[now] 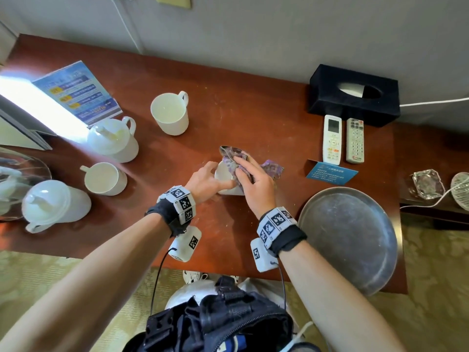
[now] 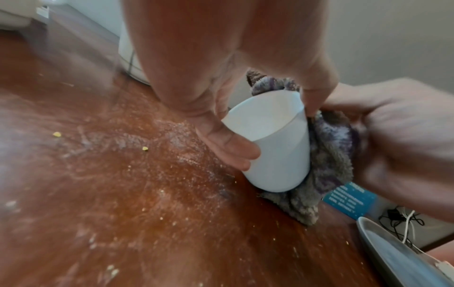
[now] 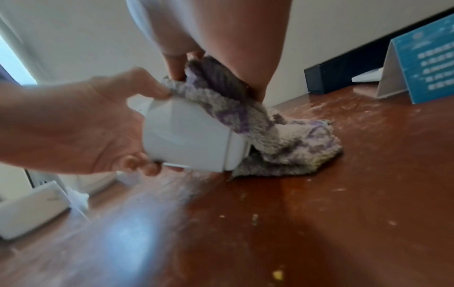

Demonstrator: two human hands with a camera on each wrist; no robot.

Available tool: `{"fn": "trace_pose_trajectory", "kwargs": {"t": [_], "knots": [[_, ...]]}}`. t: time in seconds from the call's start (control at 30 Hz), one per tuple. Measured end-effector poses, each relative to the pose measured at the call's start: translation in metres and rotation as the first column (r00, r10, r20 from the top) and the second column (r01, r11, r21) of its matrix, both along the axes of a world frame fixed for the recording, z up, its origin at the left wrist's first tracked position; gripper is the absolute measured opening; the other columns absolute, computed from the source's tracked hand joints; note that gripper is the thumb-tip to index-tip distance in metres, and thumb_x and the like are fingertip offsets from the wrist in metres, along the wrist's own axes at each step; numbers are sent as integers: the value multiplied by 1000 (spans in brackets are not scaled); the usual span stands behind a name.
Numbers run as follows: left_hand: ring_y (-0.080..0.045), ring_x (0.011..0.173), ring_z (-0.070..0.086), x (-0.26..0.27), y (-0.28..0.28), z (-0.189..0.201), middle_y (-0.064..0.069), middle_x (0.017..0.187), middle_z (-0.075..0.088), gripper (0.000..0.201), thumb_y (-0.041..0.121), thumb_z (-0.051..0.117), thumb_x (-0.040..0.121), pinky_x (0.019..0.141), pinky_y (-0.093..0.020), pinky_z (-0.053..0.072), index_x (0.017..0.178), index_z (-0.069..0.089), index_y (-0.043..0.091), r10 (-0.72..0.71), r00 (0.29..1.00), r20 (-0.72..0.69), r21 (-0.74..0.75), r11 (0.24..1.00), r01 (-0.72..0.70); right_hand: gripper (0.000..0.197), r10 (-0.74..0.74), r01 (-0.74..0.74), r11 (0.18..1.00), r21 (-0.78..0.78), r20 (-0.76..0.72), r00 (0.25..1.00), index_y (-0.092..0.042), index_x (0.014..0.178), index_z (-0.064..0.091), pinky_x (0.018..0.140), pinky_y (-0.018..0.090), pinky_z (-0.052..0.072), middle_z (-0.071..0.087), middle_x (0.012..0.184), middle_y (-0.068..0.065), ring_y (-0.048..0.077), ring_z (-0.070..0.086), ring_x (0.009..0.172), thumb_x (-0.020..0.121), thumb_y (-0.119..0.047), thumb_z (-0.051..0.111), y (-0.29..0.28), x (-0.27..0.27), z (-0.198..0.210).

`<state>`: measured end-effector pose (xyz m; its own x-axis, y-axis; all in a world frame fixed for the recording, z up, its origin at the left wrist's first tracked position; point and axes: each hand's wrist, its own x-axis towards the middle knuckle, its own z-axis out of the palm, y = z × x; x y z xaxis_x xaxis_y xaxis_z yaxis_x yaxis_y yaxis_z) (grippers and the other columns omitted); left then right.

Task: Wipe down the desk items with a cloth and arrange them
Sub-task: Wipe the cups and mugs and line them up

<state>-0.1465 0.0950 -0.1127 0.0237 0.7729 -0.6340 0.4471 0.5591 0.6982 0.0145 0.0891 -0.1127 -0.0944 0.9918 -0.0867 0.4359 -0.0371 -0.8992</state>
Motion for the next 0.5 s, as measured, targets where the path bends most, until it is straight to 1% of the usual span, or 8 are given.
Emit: {"fn": "trace_pose_trajectory", "kwargs": {"t": [0.03,0.13,0.17,0.23,0.3,0.37,0.43,0.5], "knots": [[-21,88,70,0,0,0,-5,115,62,73,42,80,77,70,-37,63,136,43,20,12,1000,7,1,1000,-13,30,-1,2,1000,-14,12,1000,-26,126,68,109,10,30,53,142,-11,-8,39,129,98,-20,58,2,2,-3],[-21,75,73,1,3,5,-5,113,61,73,42,79,79,69,-36,63,138,42,20,11,1000,-1,-17,1000,-11,29,-184,182,975,-130,-2,983,-26,124,69,108,34,44,62,133,-4,9,54,123,98,-25,57,9,11,-13],[-21,72,73,3,5,7,-4,114,60,73,44,79,78,69,-36,62,137,43,20,3,1000,-7,-20,1000,-3,29,-266,258,950,-175,-23,964,-22,124,69,105,38,47,65,127,-2,13,58,117,98,-22,58,11,14,-14],[-19,70,73,4,11,12,-4,116,58,72,46,79,78,65,-33,61,135,45,21,-10,1000,-20,-20,1000,10,28,-372,350,909,-227,-61,926,-18,123,69,102,42,49,68,121,0,16,61,113,97,-19,59,13,17,-15],[-18,72,73,4,15,16,-5,118,57,70,47,78,79,62,-27,58,135,46,20,-12,1000,-28,-26,1000,11,27,-394,364,901,-237,-91,915,-20,121,71,101,42,51,69,119,-3,16,62,113,96,-19,61,11,15,-13],[-18,75,72,5,17,17,-6,120,57,69,46,76,82,60,-25,57,138,47,18,-1,1000,-27,-21,1000,1,27,-343,318,928,-196,-112,933,-20,120,72,103,37,50,66,124,-9,12,60,119,95,-15,62,4,10,-7],[-19,83,70,4,17,16,-8,122,57,70,45,76,83,66,-33,62,139,47,16,27,1000,-3,-23,999,-27,28,-270,256,959,-123,-120,955,-20,120,72,107,28,46,59,130,-16,2,54,126,95,-12,62,-4,5,-3],[-21,92,68,4,17,14,-9,123,56,71,43,76,82,74,-42,63,141,48,14,57,998,29,-35,998,-56,29,-252,241,966,-95,-126,959,-19,119,72,106,23,44,58,127,-19,-4,51,125,94,-9,63,-4,3,-2]]}}
